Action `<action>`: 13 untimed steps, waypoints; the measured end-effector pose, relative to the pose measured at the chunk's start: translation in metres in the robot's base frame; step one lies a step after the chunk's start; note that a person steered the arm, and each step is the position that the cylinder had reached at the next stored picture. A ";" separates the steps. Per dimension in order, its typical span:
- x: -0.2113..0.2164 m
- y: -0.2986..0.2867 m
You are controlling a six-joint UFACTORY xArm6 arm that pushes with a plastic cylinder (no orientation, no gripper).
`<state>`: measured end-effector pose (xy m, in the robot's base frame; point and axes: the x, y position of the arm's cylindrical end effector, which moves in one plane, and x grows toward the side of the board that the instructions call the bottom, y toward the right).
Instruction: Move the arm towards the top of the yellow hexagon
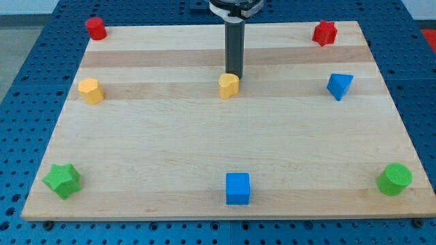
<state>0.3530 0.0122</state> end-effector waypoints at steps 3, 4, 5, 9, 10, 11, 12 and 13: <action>-0.002 -0.034; -0.003 -0.051; -0.002 -0.073; -0.002 -0.162; -0.002 -0.182; -0.009 -0.201; -0.010 -0.218; -0.012 -0.225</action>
<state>0.3415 -0.2129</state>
